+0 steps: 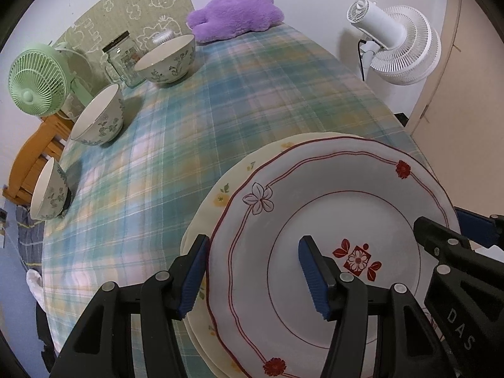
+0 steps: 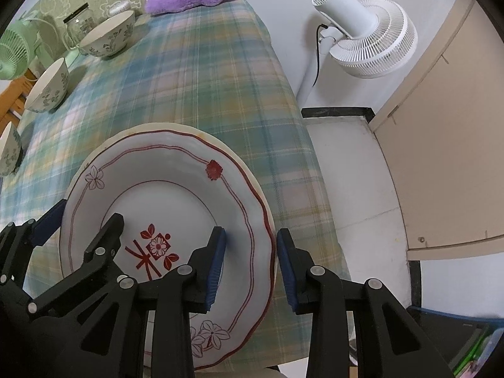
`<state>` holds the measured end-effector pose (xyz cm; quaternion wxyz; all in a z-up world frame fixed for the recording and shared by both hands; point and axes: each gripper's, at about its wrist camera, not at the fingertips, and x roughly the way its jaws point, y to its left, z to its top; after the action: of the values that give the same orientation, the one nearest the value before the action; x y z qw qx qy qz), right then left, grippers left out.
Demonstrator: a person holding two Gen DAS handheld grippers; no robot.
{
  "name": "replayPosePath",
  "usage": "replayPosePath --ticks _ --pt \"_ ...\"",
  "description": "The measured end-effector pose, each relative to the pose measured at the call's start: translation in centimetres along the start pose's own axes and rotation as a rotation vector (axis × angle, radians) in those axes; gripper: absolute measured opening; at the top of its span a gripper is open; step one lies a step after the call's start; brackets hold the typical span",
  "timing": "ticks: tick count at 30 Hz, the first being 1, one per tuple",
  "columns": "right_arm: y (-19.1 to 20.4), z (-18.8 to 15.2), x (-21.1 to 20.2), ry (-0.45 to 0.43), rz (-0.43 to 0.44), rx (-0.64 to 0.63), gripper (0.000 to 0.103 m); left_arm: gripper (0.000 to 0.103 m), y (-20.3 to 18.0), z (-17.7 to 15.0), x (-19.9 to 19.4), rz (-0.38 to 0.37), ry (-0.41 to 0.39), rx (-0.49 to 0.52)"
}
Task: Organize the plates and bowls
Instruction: 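Lift the red-rimmed plate and carry it over the flowered plate stack, then lower the red-rimmed plate onto the stack and open both grippers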
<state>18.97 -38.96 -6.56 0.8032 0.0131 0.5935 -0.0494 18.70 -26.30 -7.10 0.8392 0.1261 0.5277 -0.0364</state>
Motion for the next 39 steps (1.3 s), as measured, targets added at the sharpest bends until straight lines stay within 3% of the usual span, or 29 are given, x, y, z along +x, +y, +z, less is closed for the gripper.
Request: replayPosePath --ticks 7,24,29,34,39 --pt "0.4 -0.3 -0.9 -0.038 -0.034 -0.015 0.037 0.059 -0.1 -0.2 0.1 0.017 -0.005 0.012" --pt "2.2 0.3 -0.4 -0.036 -0.02 -0.044 0.037 0.064 3.5 -1.2 -0.6 -0.095 0.014 -0.103" --pt "1.5 0.1 -1.4 -0.04 -0.001 0.073 0.038 0.073 4.6 -1.9 -1.9 -0.119 -0.019 -0.099" --pt "2.8 -0.7 -3.4 -0.098 -0.001 0.069 0.053 0.08 5.9 -2.5 -3.3 -0.138 -0.055 -0.097" --pt "4.8 -1.3 -5.2 -0.138 0.036 0.024 0.06 0.088 7.9 -2.6 -5.0 -0.136 -0.083 -0.134"
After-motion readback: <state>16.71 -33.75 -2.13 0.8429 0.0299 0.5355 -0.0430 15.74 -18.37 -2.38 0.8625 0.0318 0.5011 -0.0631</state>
